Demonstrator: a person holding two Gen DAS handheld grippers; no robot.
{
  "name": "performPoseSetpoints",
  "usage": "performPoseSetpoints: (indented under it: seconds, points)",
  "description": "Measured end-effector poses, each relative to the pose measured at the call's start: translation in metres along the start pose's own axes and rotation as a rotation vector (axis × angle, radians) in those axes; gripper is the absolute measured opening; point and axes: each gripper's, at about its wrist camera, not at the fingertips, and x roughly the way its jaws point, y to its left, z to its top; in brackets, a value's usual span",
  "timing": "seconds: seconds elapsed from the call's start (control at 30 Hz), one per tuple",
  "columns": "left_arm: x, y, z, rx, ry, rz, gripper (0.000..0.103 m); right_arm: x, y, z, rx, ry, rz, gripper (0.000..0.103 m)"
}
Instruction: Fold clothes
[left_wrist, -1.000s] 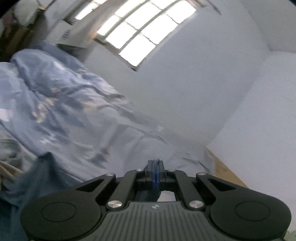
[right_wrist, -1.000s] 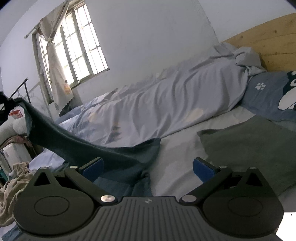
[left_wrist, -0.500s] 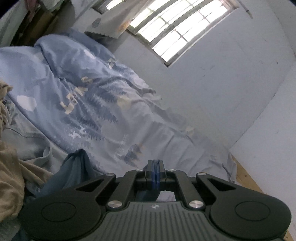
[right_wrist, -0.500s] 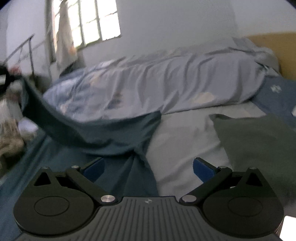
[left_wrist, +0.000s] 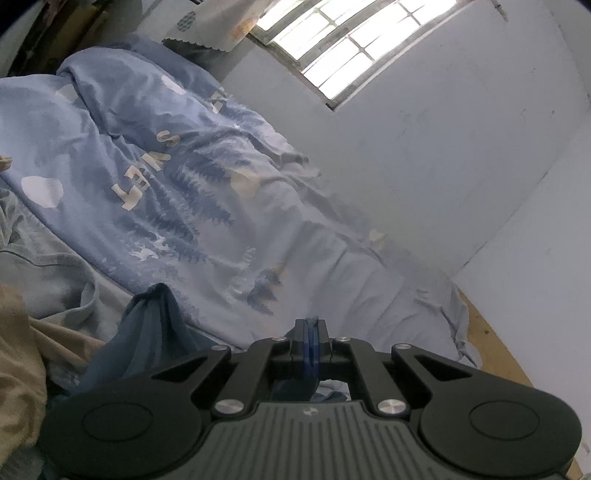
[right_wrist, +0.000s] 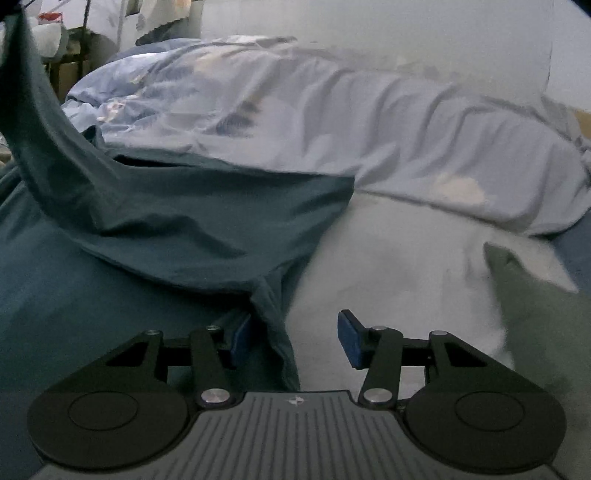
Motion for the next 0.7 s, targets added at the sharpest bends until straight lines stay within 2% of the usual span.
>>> performPoseSetpoints:
  seconds: [0.07, 0.13, 0.23, 0.47, 0.57, 0.7]
  points:
    - [0.001, 0.006, 0.001, -0.008, -0.003, 0.011, 0.000, 0.004, 0.003, 0.000, 0.010, -0.003, -0.001, 0.050]
    - [0.002, 0.010, 0.001, -0.012, -0.004, 0.024, 0.000, 0.004, 0.009, 0.002, 0.000, -0.012, 0.008, 0.040]
    - [0.002, 0.016, 0.001, -0.012, -0.004, 0.039, 0.000, 0.006, 0.014, 0.003, -0.012, -0.026, -0.021, 0.038]
    - [0.008, 0.029, 0.003, -0.001, 0.025, 0.067, 0.000, 0.005, -0.013, 0.002, 0.071, -0.041, -0.215, 0.036]
    - [0.017, 0.041, 0.000, -0.005, 0.057, 0.087, 0.000, 0.005, -0.029, -0.001, 0.120, -0.027, -0.199, 0.037]
    - [0.028, 0.062, -0.004, -0.021, 0.082, 0.133, 0.000, 0.005, -0.031, -0.003, 0.122, -0.031, -0.198, 0.037]
